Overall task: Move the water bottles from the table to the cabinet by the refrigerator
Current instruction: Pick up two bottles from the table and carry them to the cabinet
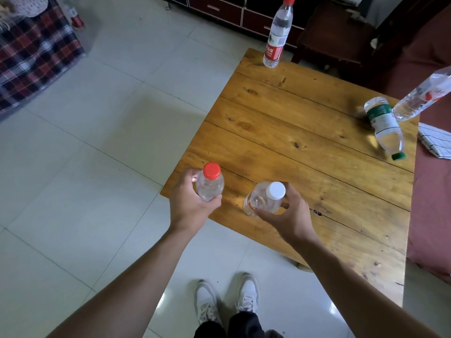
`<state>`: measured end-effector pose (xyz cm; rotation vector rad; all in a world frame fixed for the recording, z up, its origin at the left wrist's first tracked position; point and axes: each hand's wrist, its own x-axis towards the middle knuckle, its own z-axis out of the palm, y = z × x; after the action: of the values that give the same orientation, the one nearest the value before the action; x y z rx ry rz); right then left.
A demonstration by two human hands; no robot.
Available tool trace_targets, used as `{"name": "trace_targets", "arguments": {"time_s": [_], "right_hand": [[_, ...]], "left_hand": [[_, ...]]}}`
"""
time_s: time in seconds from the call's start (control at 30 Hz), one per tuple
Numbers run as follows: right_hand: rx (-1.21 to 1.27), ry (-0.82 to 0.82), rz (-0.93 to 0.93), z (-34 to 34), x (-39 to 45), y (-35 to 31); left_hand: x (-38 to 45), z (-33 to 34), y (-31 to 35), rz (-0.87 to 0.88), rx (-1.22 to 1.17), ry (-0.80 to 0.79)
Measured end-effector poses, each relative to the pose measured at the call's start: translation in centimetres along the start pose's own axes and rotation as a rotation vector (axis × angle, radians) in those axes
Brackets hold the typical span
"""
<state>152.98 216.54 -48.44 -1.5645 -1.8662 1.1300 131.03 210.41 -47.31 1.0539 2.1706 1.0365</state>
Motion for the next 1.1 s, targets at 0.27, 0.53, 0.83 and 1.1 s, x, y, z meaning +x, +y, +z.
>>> {"name": "trace_targets", "arguments": {"time_s": [0.27, 0.53, 0.83, 1.1], "right_hand": [[0.022, 0.045, 0.034, -0.1, 0.0, -0.3], [0.017, 0.078, -0.053, -3.3, 0.9, -4.6], [0.051, 0.038, -0.284, -10.9, 0.4, -16.4], [0.0, 0.003, -0.459, -18.5, -2.0, -27.6]], "left_hand": [[-0.1, 0.2, -0.1, -0.004, 0.024, 0.009], [-1.5, -2.1, 2.2, -0.083, -0.063, 0.078], [-3.9, -11.0, 14.2, 0.051, -0.174, 0.171], [-7.1, -20.1, 24.7, 0.13, -0.206, 0.281]]}}
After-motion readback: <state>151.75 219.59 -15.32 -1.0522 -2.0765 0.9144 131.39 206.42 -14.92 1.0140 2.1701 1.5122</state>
